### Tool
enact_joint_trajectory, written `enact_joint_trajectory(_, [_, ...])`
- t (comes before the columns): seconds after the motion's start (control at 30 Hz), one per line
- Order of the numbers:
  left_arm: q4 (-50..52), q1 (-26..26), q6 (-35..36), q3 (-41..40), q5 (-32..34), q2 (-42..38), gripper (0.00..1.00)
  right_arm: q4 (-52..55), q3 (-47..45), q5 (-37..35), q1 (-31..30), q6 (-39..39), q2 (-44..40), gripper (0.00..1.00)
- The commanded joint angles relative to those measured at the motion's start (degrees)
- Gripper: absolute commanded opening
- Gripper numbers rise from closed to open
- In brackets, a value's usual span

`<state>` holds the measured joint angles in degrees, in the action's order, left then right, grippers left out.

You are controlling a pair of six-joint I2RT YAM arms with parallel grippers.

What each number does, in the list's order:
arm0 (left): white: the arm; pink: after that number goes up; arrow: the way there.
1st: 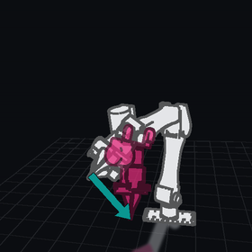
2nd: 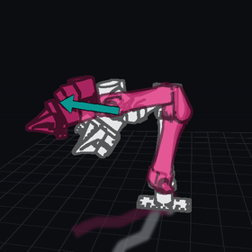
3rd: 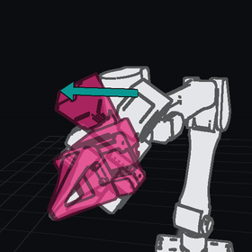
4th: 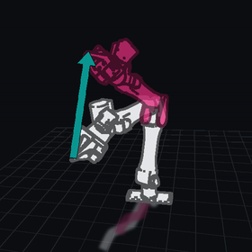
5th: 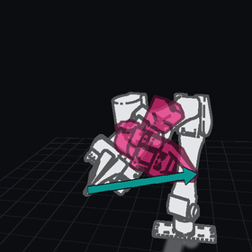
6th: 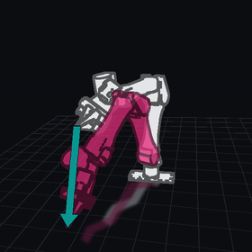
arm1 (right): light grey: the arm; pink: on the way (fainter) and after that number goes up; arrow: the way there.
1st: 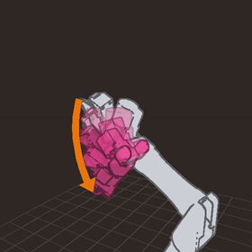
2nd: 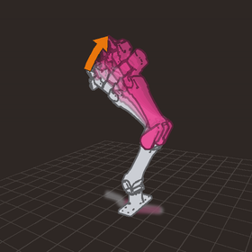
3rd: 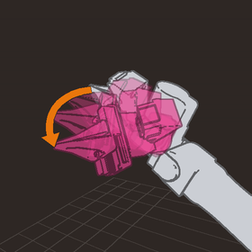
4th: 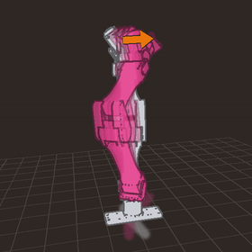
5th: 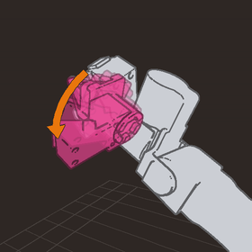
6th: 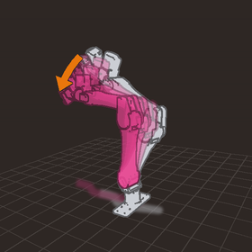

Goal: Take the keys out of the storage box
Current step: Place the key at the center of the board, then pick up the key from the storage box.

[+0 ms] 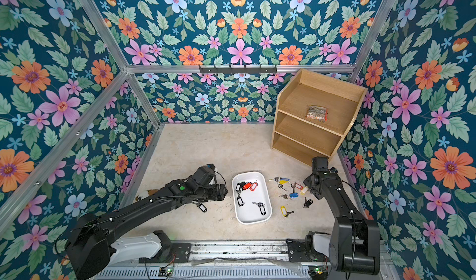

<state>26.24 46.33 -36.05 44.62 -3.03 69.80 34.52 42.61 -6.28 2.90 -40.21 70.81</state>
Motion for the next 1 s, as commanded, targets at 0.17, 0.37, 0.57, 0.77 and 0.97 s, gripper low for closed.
enact_joint_trajectory(0.17, [1.8, 1.9, 3.4, 4.7, 3.0, 2.1, 0.87, 6.9, 6.9, 4.3, -0.1, 7.4, -8.6, 0.53])
enact_joint_trajectory(0.37, [8.2, 9.9, 9.3, 15.3, 10.4, 8.7, 0.82, 13.5, 9.4, 3.1, -0.1, 12.7, -14.7, 0.48])
enact_joint_trajectory(0.57, [13.7, 17.1, 14.7, 25.3, 10.8, 20.1, 0.79, 14.9, 8.5, 0.4, 0.0, 15.3, -16.5, 0.47])
enact_joint_trajectory(0.77, [20.4, 21.9, 17.3, 32.4, 10.1, 33.0, 0.73, 13.7, 7.8, 1.9, 0.0, 15.9, -16.3, 0.46])
enact_joint_trajectory(0.97, [20.1, 22.2, 17.4, 32.8, 9.9, 36.8, 0.67, 13.6, 7.5, 2.4, -0.1, 16.2, -16.9, 0.44])
